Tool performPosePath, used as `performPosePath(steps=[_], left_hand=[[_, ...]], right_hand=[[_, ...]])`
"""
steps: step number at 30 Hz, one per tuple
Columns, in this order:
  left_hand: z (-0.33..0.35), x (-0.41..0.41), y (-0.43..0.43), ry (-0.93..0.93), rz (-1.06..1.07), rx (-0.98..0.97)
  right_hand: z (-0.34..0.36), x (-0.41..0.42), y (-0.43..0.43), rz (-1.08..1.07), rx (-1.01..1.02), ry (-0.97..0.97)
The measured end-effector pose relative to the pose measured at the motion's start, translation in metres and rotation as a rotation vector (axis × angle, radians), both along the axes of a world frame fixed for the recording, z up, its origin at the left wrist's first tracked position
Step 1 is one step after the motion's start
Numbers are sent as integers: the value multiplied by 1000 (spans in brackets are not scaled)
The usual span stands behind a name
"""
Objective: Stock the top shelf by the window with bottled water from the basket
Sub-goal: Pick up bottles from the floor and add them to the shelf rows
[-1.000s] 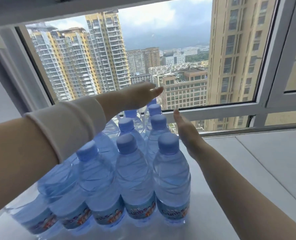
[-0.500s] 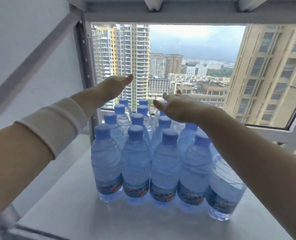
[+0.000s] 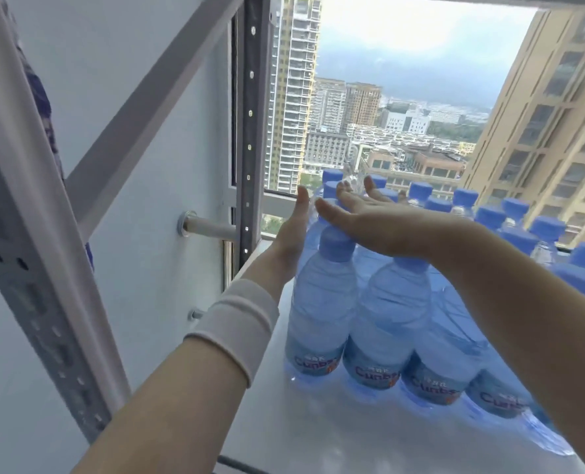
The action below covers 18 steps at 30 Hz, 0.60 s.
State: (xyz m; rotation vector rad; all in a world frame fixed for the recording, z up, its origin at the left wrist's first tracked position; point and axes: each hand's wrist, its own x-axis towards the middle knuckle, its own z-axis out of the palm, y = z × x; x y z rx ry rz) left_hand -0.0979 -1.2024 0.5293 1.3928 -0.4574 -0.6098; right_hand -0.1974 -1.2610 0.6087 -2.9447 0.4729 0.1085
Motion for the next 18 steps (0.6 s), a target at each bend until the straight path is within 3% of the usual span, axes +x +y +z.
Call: performPosePath(steps=[3,9,12,18], left_hand=[[-4,8,-3,27,-55,-42],[-18,4,22,-161,-16,-92],[-37,-20,38,-63,80,-90],[-76,-59,35,-61,102,-180]], right_hand=[[-1,1,-1,-7,8,-3],[1,-1,0,8,39,-10],[1,-2,1,29,29,-9],[-1,-2,0,38,37,-4]])
